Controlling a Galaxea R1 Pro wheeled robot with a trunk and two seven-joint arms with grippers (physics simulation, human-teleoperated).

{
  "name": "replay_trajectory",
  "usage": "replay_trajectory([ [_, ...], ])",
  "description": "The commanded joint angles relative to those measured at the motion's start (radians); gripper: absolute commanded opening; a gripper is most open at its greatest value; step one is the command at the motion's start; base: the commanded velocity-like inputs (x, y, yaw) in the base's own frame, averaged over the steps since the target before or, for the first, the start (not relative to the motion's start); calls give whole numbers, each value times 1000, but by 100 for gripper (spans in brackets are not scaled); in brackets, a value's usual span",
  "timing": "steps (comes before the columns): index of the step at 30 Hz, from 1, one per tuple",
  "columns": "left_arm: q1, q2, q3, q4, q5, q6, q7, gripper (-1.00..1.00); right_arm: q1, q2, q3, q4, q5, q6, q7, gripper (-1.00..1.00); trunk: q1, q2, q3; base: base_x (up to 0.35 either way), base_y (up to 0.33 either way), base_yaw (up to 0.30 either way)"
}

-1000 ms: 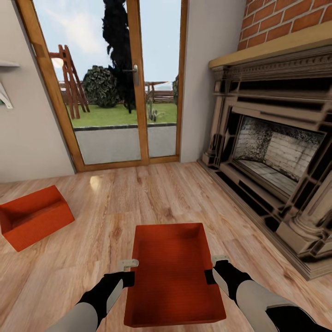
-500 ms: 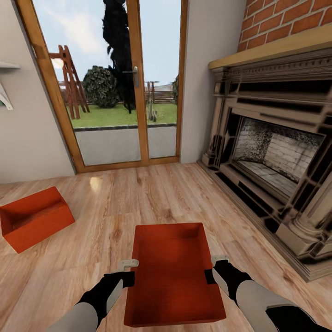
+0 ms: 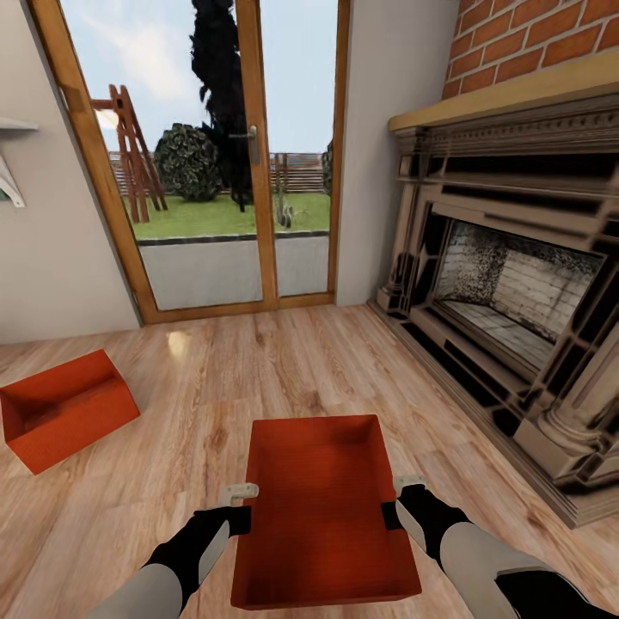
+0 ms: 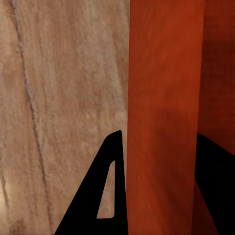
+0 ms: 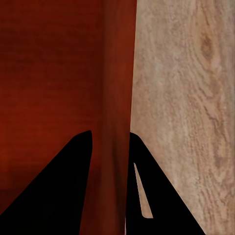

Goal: Move the two storage containers from the living room to the garage. In the garage, place one container on the floor and stack the other container on top of it (either order is fine).

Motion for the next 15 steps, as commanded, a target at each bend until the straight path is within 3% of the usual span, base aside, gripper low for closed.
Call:
replay_trajectory([
  [1, 0, 0, 6, -2, -10, 6, 5, -100, 0, -1, 9, -2, 4, 8, -2, -100, 0, 0, -1, 0, 0, 0],
  [12, 0, 0, 6, -2, -10, 6, 5, -100, 0, 0, 9, -2, 4, 8, -2, -100, 0, 0, -1, 0, 0, 0],
  [15, 0, 0, 6, -2, -10, 6, 5, -100, 0, -1, 9, -2, 4, 8, -2, -100, -12, 21, 9, 0, 0, 0],
])
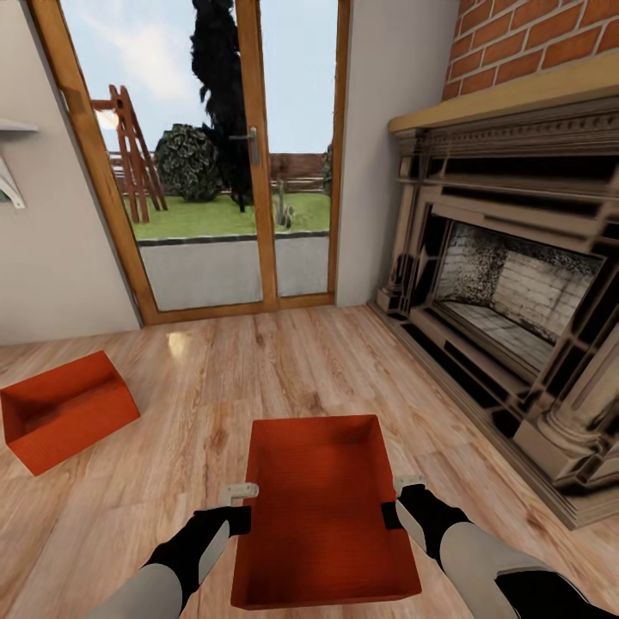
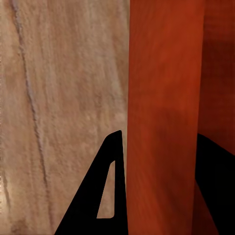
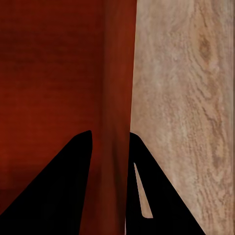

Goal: Move the two storage containers from the living room to the garage. In the garage, place one container on the floor and stack the other container on top of it (either order is fine).

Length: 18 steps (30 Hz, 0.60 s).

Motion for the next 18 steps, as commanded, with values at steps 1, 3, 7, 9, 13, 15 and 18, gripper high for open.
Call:
replay_trajectory([
  [1, 0, 0, 6, -2, -10, 6, 4, -100, 0, 0, 9, -2, 4, 8, -2, -100, -4, 7, 2, 0, 0, 0],
  [3, 0, 0, 6, -2, -10, 6, 4, -100, 0, 0, 9, -2, 4, 8, -2, -100, -8, 14, 5, 0, 0, 0],
  [7, 0, 0, 6, -2, -10, 6, 4, -100, 0, 0, 9, -2, 4, 8, -2, -100, -8, 14, 5, 0, 0, 0],
  [9, 0, 0, 6, -2, -10, 6, 4, -100, 0, 0, 9, -2, 4, 8, -2, -100, -8, 14, 5, 0, 0, 0],
  [13, 0, 0, 6, -2, -10, 6, 4, -100, 0, 0, 9, -2, 4, 8, -2, -100, -16, 28, 12, 0, 0, 0],
  [15, 0, 0, 6, -2, -10, 6, 4, -100, 0, 1, 9, -2, 4, 8, -2, -100, -23, 42, 18, 0, 0, 0],
  [18, 0, 0, 6, -2, -10, 6, 4, -100, 0, 0, 9, -2, 4, 8, -2, -100, -35, 63, 27, 0, 0, 0],
])
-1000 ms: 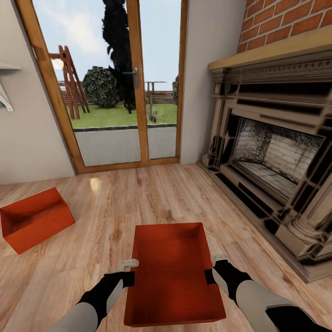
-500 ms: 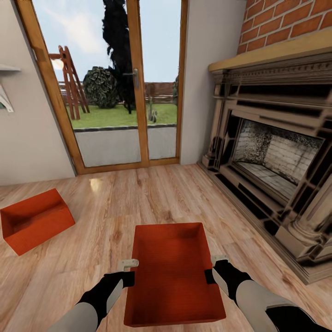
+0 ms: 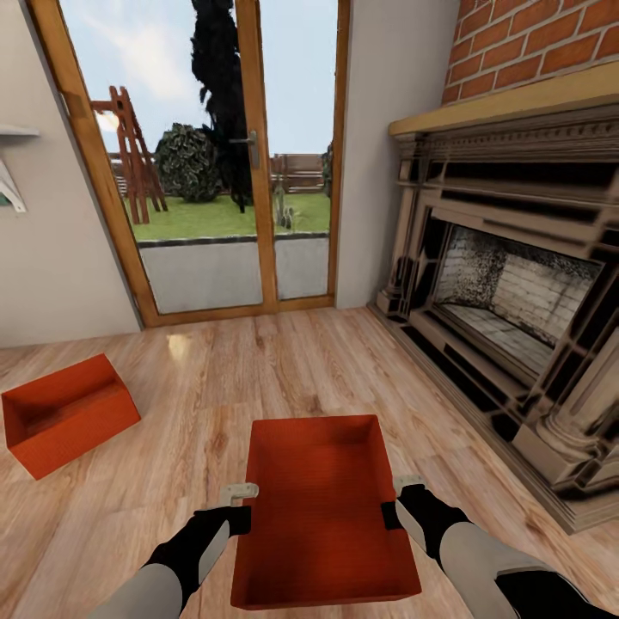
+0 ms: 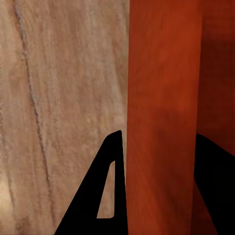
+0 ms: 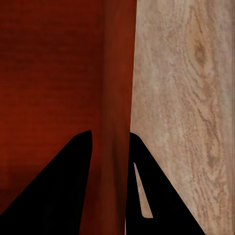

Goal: Move the two storage containers from the living room to the garage. In the garage, place one container on the floor and stack the other container on top of it (either order is fine).

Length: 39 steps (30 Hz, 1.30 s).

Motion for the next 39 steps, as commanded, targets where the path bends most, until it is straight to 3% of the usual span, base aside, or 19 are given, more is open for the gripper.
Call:
replay_trajectory([
  [1, 0, 0, 7, -2, -10, 7, 5, -100, 0, 0, 9, -2, 4, 8, -2, -100, -4, 7, 2, 0, 0, 0],
  [6, 0, 0, 7, -2, -10, 7, 5, -100, 0, 0, 9, -2, 4, 8, -2, -100, -23, 42, 18, 0, 0, 0],
  [20, 0, 0, 7, -2, -10, 7, 5, -100, 0, 0, 10, -2, 4, 8, -2, -100, -23, 42, 18, 0, 0, 1],
  [29, 0, 0, 7, -2, -10, 7, 5, -100, 0, -1, 9, -2, 4, 8, -2, -100, -23, 42, 18, 0, 0, 182],
  [39, 0, 0, 8, -2, -10, 7, 5, -100, 0, -1, 9, -2, 4, 8, -2, -100, -23, 42, 18, -69, 0, 25],
])
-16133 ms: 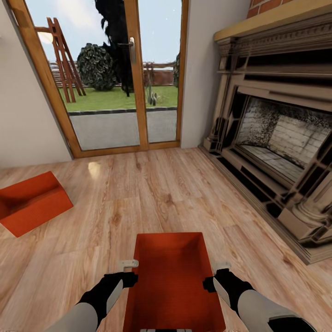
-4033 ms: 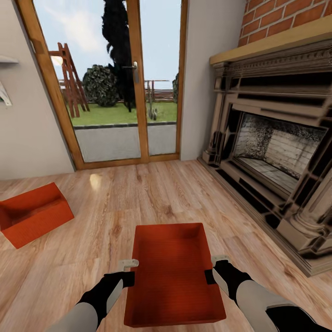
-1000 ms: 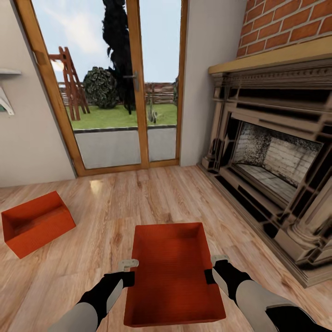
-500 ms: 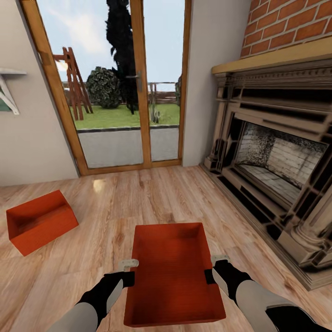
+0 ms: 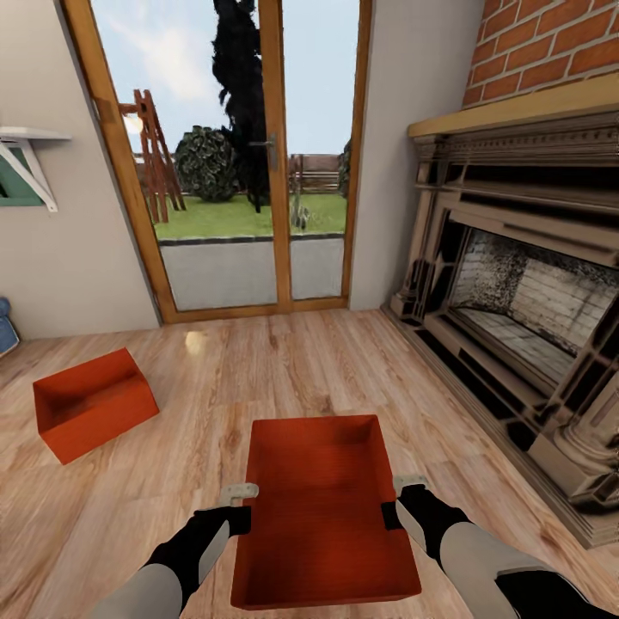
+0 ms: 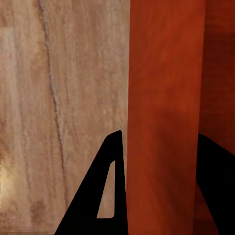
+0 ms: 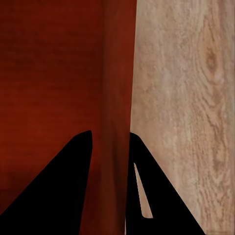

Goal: Move the two storage containers from the living room to the garage. In the garage, place one container on the floor and stack the other container on top of it (either order is fine).

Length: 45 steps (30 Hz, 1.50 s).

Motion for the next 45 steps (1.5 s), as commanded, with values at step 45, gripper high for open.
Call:
replay_trajectory([
  [45, 0, 0, 7, -2, -9, 6, 4, -100, 0, 0, 7, -2, 7, 8, -2, -100, 0, 0, -1, -4, 0, 255],
])
